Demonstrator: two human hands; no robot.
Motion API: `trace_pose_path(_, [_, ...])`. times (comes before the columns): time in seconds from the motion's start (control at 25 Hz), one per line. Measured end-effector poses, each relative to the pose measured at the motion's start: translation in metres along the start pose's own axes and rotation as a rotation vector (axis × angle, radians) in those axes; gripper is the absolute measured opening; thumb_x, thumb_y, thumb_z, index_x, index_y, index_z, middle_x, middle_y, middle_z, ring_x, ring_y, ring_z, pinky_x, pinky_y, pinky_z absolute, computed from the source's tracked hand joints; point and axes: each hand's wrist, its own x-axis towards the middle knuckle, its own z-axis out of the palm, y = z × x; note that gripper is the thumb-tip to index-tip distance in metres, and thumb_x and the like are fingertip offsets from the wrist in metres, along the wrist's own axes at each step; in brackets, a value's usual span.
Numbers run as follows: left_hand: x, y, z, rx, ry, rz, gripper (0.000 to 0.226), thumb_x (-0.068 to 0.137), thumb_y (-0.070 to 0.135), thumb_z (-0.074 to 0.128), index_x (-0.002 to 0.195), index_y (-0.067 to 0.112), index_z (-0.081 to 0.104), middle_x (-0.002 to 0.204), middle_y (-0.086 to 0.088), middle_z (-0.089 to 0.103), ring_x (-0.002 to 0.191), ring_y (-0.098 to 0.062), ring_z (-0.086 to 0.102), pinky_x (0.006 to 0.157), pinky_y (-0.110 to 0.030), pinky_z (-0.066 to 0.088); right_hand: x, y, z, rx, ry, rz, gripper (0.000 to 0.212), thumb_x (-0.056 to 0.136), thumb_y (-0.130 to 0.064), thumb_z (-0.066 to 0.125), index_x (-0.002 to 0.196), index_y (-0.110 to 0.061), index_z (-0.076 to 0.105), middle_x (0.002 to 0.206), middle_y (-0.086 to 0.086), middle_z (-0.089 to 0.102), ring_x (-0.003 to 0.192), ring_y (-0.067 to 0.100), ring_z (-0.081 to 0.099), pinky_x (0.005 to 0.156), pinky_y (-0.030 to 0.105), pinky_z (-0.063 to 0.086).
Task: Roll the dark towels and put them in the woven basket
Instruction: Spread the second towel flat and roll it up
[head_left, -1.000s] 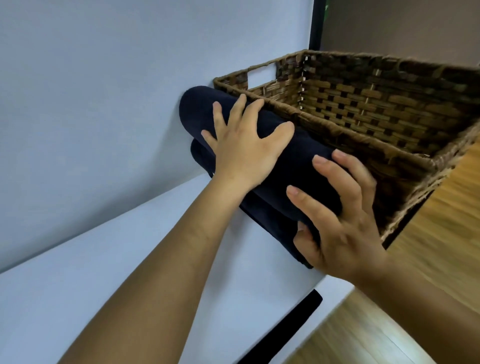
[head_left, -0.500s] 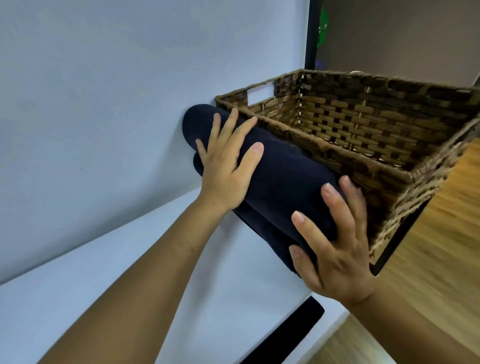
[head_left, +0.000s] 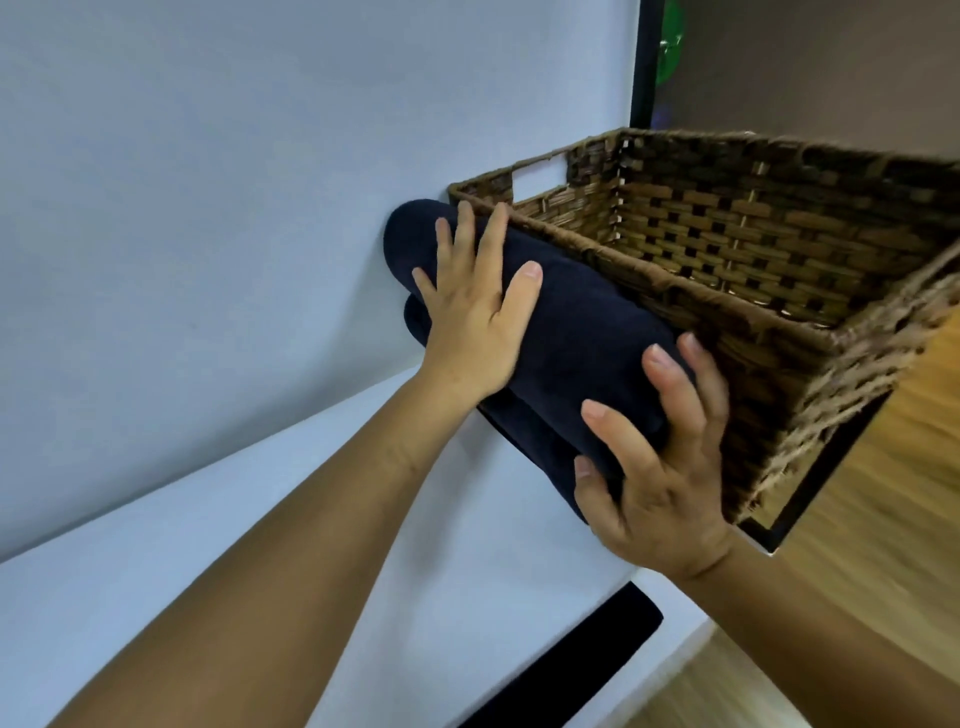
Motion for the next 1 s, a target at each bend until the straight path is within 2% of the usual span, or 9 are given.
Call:
trace_pose_path(0.12, [-0.040, 0.030, 0.002, -0.184, -0.023, -0.212, 0.070, 0.099, 0.049, 0.033, 0.155, 0.024, -0.001, 0.162, 0.001, -0.017, 0.146, -0.012, -0.023, 0.120, -0.049, -0.010, -0.003, -0.008, -0.013, -0.039, -0.068, 0.041, 0.059, 0.081, -0.020, 0.063, 0.136, -0.022, 0.040, 0.145, 0.023, 0.028, 0.140, 0.050, 0.023, 0.105, 0.068, 0.031])
trace_pose_path(0.24, [-0.079, 0.057, 0.018, -0.310, 0.024, -0.179, 0.078, 0.093, 0.052, 0.040, 0.155, 0.028, -0.001, 0.162, 0.006, -0.018, 0.145, -0.008, -0.025, 0.119, -0.044, -0.011, -0.011, -0.020, -0.036, -0.003, -0.125, 0.115, 0.065, 0.087, -0.021, 0.059, 0.144, -0.021, 0.027, 0.151, 0.025, 0.024, 0.144, 0.050, 0.019, 0.111, 0.066, 0.026])
trace_pose_path(0.48, [-0.057, 0.068, 0.007, -0.146, -0.086, -0.302, 0.081, 0.095, 0.056, 0.039, 0.155, 0.025, -0.007, 0.160, -0.001, -0.025, 0.145, -0.018, -0.028, 0.117, -0.056, -0.010, -0.045, -0.051, -0.065, 0.120, -0.242, 0.323, 0.074, 0.091, -0.018, 0.055, 0.153, -0.025, 0.016, 0.158, 0.024, 0.016, 0.146, 0.040, 0.023, 0.104, 0.062, 0.039])
trace_pose_path(0.52, [-0.068, 0.072, 0.006, -0.150, -0.086, -0.317, 0.081, 0.096, 0.056, 0.037, 0.154, 0.024, -0.009, 0.160, -0.002, -0.025, 0.145, -0.020, -0.027, 0.118, -0.055, -0.010, -0.051, -0.059, -0.068, 0.150, -0.251, 0.363, 0.073, 0.092, -0.019, 0.053, 0.154, -0.025, 0.015, 0.159, 0.023, 0.016, 0.147, 0.038, 0.023, 0.108, 0.058, 0.038])
trace_pose_path(0.6, [-0.105, 0.084, 0.008, -0.215, -0.092, -0.262, 0.080, 0.098, 0.057, 0.034, 0.154, 0.024, -0.012, 0.159, -0.003, -0.028, 0.145, -0.020, -0.027, 0.119, -0.052, -0.008, -0.062, -0.074, -0.074, 0.210, -0.236, 0.479, 0.068, 0.092, -0.023, 0.050, 0.152, -0.020, 0.017, 0.160, 0.019, 0.016, 0.149, 0.030, 0.020, 0.117, 0.030, 0.028])
trace_pose_path(0.64, [-0.127, 0.091, 0.012, -0.245, -0.117, -0.216, 0.082, 0.097, 0.058, 0.035, 0.153, 0.024, -0.015, 0.158, -0.001, -0.031, 0.144, -0.019, -0.029, 0.120, -0.049, -0.008, -0.069, -0.082, -0.077, 0.236, -0.248, 0.564, 0.067, 0.092, -0.027, 0.048, 0.151, -0.019, 0.018, 0.161, 0.015, 0.016, 0.150, 0.024, 0.018, 0.115, 0.016, 0.023])
trace_pose_path(0.72, [-0.155, 0.100, 0.022, -0.244, -0.191, -0.129, 0.094, 0.089, 0.070, 0.034, 0.151, 0.026, -0.020, 0.154, 0.004, -0.037, 0.141, -0.015, -0.036, 0.118, -0.043, -0.005, -0.084, -0.096, -0.083, 0.305, -0.296, 0.704, 0.070, 0.091, -0.032, 0.046, 0.153, -0.026, 0.015, 0.162, 0.009, 0.016, 0.150, 0.014, 0.015, 0.109, 0.004, 0.018])
trace_pose_path(0.88, [-0.140, 0.105, 0.018, -0.221, -0.269, -0.128, 0.120, 0.057, 0.083, 0.028, 0.148, 0.027, -0.026, 0.150, 0.006, -0.043, 0.137, -0.017, -0.042, 0.117, -0.047, -0.004, -0.120, -0.117, -0.094, 0.317, -0.407, 0.695, 0.078, 0.092, -0.028, 0.050, 0.155, -0.037, 0.004, 0.163, 0.003, 0.013, 0.150, 0.010, 0.015, 0.114, 0.011, 0.019])
trace_pose_path(1.0, [-0.159, 0.107, 0.018, -0.240, -0.270, -0.115, 0.113, 0.066, 0.082, 0.033, 0.149, 0.032, -0.024, 0.153, 0.006, -0.040, 0.141, -0.018, -0.036, 0.118, -0.056, -0.001, -0.138, -0.126, -0.100, 0.319, -0.494, 0.767, 0.077, 0.093, -0.022, 0.056, 0.153, -0.036, 0.010, 0.161, -0.010, 0.014, 0.147, 0.008, 0.020, 0.108, 0.029, 0.034])
